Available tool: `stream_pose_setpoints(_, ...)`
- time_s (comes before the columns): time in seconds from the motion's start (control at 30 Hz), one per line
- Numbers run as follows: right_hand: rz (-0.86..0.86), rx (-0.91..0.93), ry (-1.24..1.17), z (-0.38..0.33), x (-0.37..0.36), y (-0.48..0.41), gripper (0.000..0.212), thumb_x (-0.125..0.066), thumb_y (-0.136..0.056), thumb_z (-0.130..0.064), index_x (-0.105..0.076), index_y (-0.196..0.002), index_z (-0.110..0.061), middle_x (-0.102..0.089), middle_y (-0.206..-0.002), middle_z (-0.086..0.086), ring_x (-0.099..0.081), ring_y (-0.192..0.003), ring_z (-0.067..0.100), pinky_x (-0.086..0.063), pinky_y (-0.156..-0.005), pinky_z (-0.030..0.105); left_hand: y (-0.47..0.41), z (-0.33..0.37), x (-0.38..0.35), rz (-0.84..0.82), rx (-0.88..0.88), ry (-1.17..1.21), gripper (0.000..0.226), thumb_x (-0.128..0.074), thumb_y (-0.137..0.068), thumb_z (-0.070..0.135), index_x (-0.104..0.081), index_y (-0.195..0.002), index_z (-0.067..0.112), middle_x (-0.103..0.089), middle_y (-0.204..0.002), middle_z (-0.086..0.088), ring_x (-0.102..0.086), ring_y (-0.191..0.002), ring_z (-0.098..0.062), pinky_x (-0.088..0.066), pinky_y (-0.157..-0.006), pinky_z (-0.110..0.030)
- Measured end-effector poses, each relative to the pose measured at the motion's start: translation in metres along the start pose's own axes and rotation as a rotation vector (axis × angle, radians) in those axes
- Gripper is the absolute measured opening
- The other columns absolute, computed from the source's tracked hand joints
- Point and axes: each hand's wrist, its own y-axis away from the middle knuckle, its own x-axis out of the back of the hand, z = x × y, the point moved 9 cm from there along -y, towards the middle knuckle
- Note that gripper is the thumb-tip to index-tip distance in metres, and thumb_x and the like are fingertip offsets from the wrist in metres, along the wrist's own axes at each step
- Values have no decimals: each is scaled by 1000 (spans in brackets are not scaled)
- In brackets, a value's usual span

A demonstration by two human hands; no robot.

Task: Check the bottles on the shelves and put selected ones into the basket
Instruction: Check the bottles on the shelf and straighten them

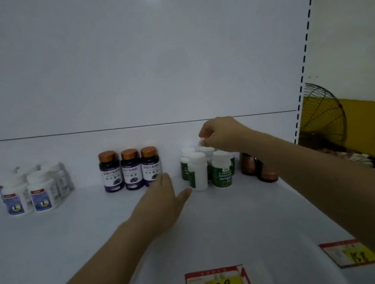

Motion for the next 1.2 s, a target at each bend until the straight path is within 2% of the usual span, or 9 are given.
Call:
stream_pose_setpoints(0.17, -51, 58, 10, 12, -33, -11, 42, -50, -96, -38, -52, -129, -12, -55, -128, 10, -51, -114, 22, -39, -87, 26, -4, 7, -41, -94, 79, -136, 80, -21, -95, 59, 5, -150, 7, 9, -158, -10, 6, -146, -23, -2, -118, -36)
stream_pose_setpoints(0.3, -29, 50, 259, 9, -53, -14, 52, -40, -96, -52, -51, -127, -13, -53, -123, 11, -49, -115, 28, -33, -98, 40, -6, 4, -60, -191, 93, -255, 82, -11, -92, 64, 4, -150, 8, 6, -159, -9, 4, -146, -22, -1, -119, -38)
stream_pose_setpoints(0.47, 109, 91, 414, -1, -56, -11, 46, -40, -96, -51, -54, -118, -14, -54, -116, 9, -48, -109, 28, -30, -94, 39, -4, 3, -62, -198, 83, -282, 81, -8, -92, 65, 5, -150, 9, 7, -159, -8, 5, -146, -21, 0, -119, -38)
stream_pose_setpoints(0.77, -5, 125, 94, -10, -58, 0, 37, -51, -95, -31, -48, -124, -7, -49, -122, 13, -48, -110, 27, -37, -89, 30, -2, 5, -58, -185, 78, -221, 82, -13, -92, 65, 1, -150, 8, 3, -159, -10, 2, -147, -22, -2, -118, -38)
stream_pose_setpoints(0.83, -45, 133, 15, -11, -48, 2, 41, -55, -93, -31, -52, -128, -9, -53, -126, 11, -50, -113, 24, -38, -87, 26, -3, 8, -51, -190, 102, -140, 83, -27, -92, 65, -14, -149, 6, -13, -157, -12, -16, -144, -25, -18, -115, -36)
stream_pose_setpoints(0.9, -43, 142, -91, -14, -30, 5, 40, -61, -89, -30, -58, -124, -11, -59, -124, 6, -54, -111, 20, -41, -85, 24, -8, 8, -37, -181, 145, 45, 78, -50, -87, 60, -34, -142, 8, -37, -147, -10, -40, -131, -23, -34, -96, -26)
stream_pose_setpoints(0.97, -53, 133, -229, -17, -9, 7, 34, -67, -86, -28, -65, -117, -14, -64, -117, 2, -59, -103, 15, -44, -83, 23, -12, 8, -17, -123, 185, 285, 80, -68, -77, 53, -40, -139, 11, -47, -140, -6, -48, -121, -20, -33, -85, -23)
stream_pose_setpoints(1.07, -124, 127, -495, -22, 14, 10, 27, -69, -84, -18, -69, -110, -10, -68, -109, 3, -65, -98, 15, -56, -84, 26, -12, 16, 10, -46, 152, 680, 63, -78, -71, 41, -56, -124, 14, -63, -116, 0, -58, -100, -13, -43, -88, -26)
stream_pose_setpoints(1.2, -145, 160, -677, -25, 36, 17, 24, -67, -87, -15, -70, -110, -8, -70, -107, 4, -67, -98, 15, -57, -82, 23, -5, 35, 26, -83, 26, 1009, 43, -79, -73, 20, -65, -112, 8, -73, -99, -3, -67, -96, -15, -51, -89, -27)
